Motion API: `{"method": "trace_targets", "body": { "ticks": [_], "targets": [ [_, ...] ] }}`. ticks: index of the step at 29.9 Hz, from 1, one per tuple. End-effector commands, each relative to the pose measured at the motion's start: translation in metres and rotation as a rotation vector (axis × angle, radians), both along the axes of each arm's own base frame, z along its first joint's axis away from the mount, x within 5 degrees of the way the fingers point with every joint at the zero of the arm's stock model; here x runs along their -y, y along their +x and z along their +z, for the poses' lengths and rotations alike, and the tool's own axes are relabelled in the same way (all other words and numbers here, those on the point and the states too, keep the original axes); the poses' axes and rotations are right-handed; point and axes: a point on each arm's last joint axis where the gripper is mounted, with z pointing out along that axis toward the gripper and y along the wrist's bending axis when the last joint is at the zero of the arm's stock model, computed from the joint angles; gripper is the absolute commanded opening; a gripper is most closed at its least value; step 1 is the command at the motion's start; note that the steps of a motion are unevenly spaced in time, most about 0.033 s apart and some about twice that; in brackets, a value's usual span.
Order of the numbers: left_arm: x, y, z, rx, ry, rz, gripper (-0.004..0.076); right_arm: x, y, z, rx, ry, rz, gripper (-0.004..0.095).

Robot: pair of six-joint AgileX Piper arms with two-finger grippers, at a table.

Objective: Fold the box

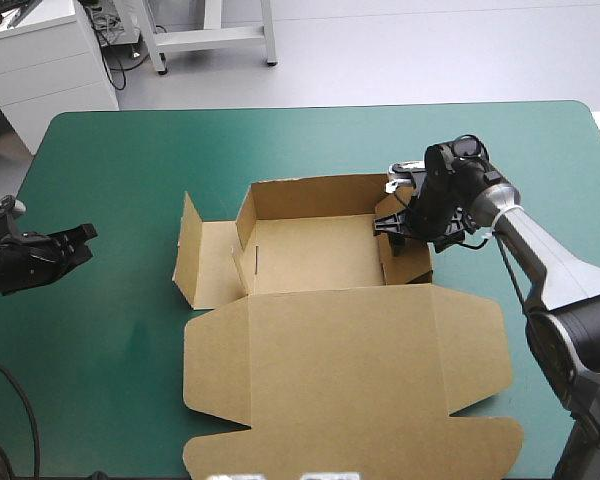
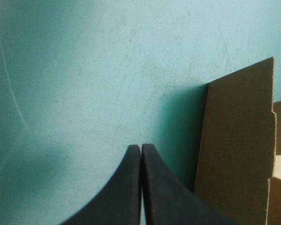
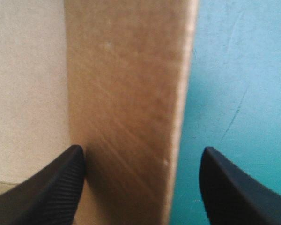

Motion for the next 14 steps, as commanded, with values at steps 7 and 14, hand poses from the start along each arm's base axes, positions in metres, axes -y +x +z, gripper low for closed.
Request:
{"method": "trace_targets", "body": {
  "ticks": [7,14],
  "targets": [
    [0.003,0.001,0.018,0.083,0.007,0.016,-0.0032,-0.001,-0.001,0.019,0.049,0.021,0.013,-0.0015],
    [0.003,0.001,0.018,0.083,0.008,0.016,-0.0032,0.001,-0.005,0.064,0.151,0.041,0.047,-0.0013]
  ]
}}
